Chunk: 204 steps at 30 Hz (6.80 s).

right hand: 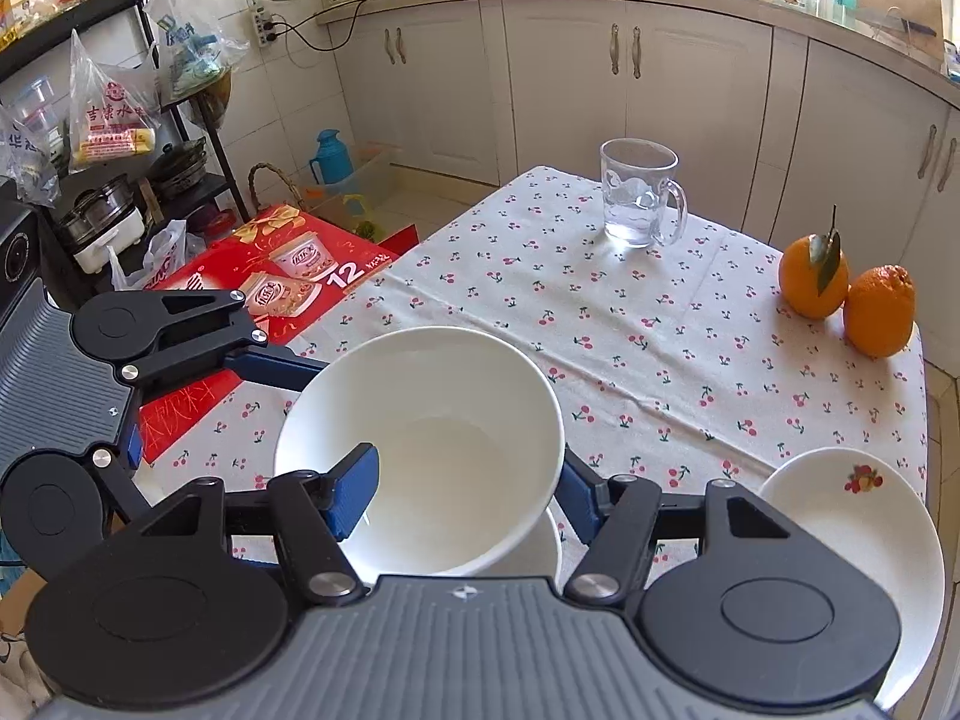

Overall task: Organize plates and bowls
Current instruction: 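Lower the bowl onto the bowl pair and open the right gripper, then grasp the bowl stack from opposite sides with both grippers, then lift the bowl stack with both grippers and carry it over the plate stack, then lower the bowl stack onto the plates and open both grippers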

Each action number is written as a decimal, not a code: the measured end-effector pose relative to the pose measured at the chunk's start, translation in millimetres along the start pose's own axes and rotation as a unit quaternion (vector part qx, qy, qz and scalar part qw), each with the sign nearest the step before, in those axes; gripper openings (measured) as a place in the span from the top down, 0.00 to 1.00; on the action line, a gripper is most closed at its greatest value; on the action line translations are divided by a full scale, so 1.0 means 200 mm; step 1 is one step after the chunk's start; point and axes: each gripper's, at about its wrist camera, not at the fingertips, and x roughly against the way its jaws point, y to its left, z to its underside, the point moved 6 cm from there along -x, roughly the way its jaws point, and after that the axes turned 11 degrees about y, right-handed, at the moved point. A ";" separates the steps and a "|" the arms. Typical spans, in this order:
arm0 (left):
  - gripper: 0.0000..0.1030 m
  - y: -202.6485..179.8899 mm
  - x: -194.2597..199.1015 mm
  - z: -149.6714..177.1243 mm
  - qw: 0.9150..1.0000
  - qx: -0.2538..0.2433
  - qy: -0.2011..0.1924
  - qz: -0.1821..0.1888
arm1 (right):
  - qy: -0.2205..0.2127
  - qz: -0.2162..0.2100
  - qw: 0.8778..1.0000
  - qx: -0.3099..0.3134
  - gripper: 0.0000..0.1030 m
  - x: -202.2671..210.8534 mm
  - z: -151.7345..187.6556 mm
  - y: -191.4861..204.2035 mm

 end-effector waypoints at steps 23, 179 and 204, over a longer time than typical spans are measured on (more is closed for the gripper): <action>0.15 -0.06 -0.07 0.05 0.999 0.000 0.030 0.016 | 0.018 -0.002 1.000 -0.015 0.32 -0.09 0.15 -0.02; 0.09 -0.27 -0.78 -0.59 0.956 -0.262 0.057 0.123 | 0.064 0.074 0.995 0.017 0.01 0.03 0.50 -0.91; 0.00 -0.36 0.01 -0.24 0.986 0.078 -0.080 -0.125 | -0.081 0.312 0.892 -0.318 0.00 0.50 0.83 -0.27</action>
